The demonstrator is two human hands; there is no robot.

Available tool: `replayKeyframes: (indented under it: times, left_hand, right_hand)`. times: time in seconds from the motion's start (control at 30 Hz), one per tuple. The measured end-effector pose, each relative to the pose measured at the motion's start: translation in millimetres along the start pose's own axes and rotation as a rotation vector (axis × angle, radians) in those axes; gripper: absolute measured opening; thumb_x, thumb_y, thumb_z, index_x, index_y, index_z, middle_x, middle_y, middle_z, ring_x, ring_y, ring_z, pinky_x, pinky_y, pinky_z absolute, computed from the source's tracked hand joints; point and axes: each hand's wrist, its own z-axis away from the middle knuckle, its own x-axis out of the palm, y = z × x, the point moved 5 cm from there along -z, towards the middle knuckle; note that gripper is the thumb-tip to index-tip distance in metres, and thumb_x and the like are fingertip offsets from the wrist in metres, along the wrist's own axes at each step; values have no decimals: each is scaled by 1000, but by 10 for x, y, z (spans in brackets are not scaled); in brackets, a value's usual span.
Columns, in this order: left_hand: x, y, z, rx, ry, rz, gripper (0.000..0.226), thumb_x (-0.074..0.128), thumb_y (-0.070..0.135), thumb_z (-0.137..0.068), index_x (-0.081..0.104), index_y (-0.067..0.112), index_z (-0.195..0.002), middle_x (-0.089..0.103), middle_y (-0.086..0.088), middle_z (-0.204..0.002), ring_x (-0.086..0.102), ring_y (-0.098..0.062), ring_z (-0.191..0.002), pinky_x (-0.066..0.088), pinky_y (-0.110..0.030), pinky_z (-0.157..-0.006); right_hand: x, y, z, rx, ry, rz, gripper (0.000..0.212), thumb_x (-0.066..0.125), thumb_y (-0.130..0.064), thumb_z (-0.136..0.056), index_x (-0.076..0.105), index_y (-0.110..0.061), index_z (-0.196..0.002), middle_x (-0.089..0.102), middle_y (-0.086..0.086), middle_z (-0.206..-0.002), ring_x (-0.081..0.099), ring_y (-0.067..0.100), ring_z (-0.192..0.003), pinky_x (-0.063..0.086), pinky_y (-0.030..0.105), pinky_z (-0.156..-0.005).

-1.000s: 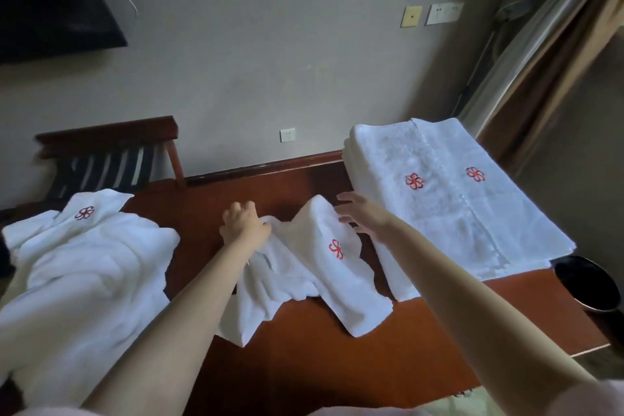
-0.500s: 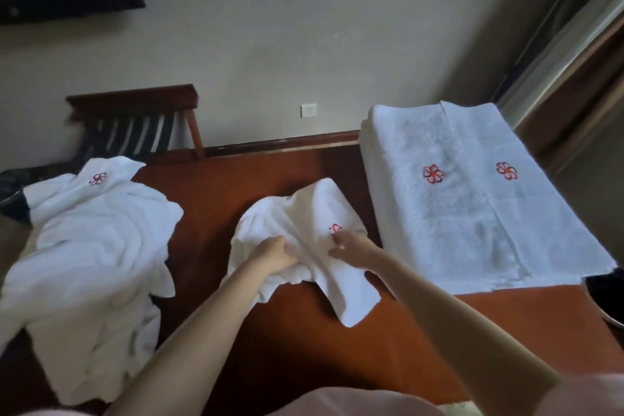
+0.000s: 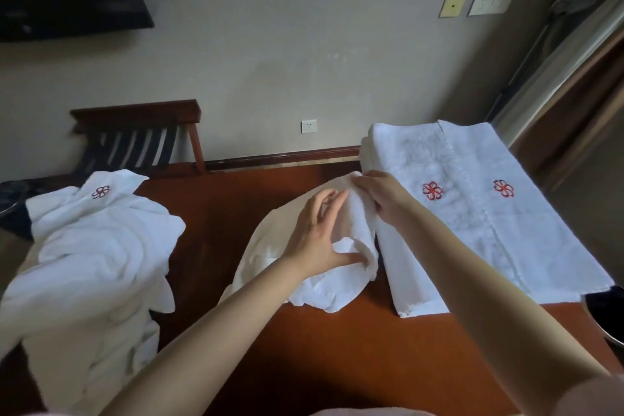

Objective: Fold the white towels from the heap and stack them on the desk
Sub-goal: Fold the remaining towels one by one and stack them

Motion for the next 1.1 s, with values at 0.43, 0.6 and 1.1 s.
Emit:
replayKeyframes:
  times: [0.43,0.6,1.1]
  left_hand:
    - [-635,-144,-256,-245,284,187,37,65,9,-86,42,19,-58,42,6,-57,39,-17,-57,27,-26,-55]
    - [-916,-469,-329,-531,375,356,24,61,19,-88,54,8,-67,48,4,-57,43,-13,-56,30,-25,-52]
    - [-1913,-1102,-75,-613,731,364,49,57,23,-89,22,17,-56,22,1,-56,20,-14,-55,19,-30,-54]
  right_hand:
    - [141,92,127,55,-274,-171,30,45,-19,-99,54,-8,-126,66,14,-110,64,25,-92,51,36,-80]
    - [433,161,300,-25,-371,111,40,68,-32,-84,58,-16,-119,66,1,-114,62,19,-107,43,40,-101]
    - [533,12,291,-289,-103,399,21,66,-24,-91,59,-14,-73,53,-6,-63,48,5,-54,39,13,-49]
